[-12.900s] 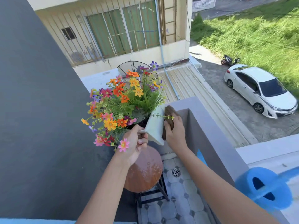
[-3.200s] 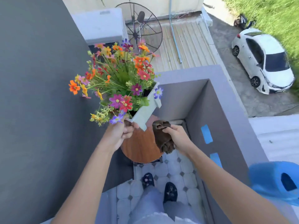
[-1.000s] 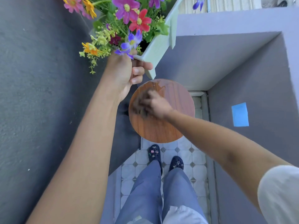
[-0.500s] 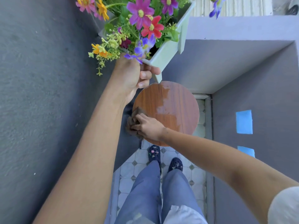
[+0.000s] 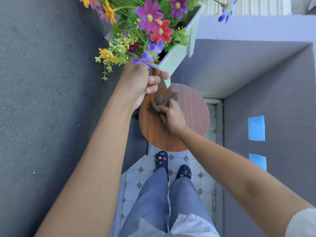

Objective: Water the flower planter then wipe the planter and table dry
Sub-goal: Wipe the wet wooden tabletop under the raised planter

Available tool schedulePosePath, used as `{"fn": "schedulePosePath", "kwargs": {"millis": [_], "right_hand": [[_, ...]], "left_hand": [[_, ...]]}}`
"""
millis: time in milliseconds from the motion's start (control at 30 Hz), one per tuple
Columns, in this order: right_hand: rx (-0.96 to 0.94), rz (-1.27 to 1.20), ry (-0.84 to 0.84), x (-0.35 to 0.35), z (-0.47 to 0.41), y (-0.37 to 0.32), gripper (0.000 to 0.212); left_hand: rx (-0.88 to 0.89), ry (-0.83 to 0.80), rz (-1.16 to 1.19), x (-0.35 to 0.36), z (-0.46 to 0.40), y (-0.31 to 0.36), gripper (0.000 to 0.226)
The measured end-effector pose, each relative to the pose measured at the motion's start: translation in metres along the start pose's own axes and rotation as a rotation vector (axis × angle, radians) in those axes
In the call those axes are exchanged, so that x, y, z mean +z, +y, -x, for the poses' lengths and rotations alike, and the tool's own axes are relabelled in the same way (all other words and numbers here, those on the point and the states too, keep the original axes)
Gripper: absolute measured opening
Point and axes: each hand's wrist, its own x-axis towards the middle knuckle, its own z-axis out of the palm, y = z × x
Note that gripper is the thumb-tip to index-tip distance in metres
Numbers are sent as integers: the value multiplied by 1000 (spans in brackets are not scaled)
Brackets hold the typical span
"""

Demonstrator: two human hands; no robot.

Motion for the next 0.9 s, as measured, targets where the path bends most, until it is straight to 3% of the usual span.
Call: {"fn": "schedulePosePath", "kwargs": {"millis": [167, 233, 300, 467, 533, 667, 800, 900], "right_hand": [[-477, 17, -268, 28, 93, -13, 25], [-537, 36, -280, 20, 90, 3, 24], [-437, 52, -221, 2, 70, 24, 26], [178, -11, 175, -51, 13, 73, 32], [311, -29, 260, -54, 9, 75, 31], [236, -43, 174, -25, 41, 38, 30], [1, -89, -52, 16, 116, -11, 25], [-174, -81, -190, 26, 163, -9, 21]], "left_hand": [[2, 4, -7, 3, 3, -5, 29], [-1, 9, -13, 1, 5, -8, 27], [-5, 17, -15, 1, 6, -12, 26], [-23, 35, -9, 1, 12, -25, 25], [-33, 42, -8, 1, 14, -30, 24], [-50, 42, -10, 3, 14, -37, 23], [-63, 37, 31, 8, 13, -42, 20], [-55, 25, 16, 8, 13, -41, 22]]}}
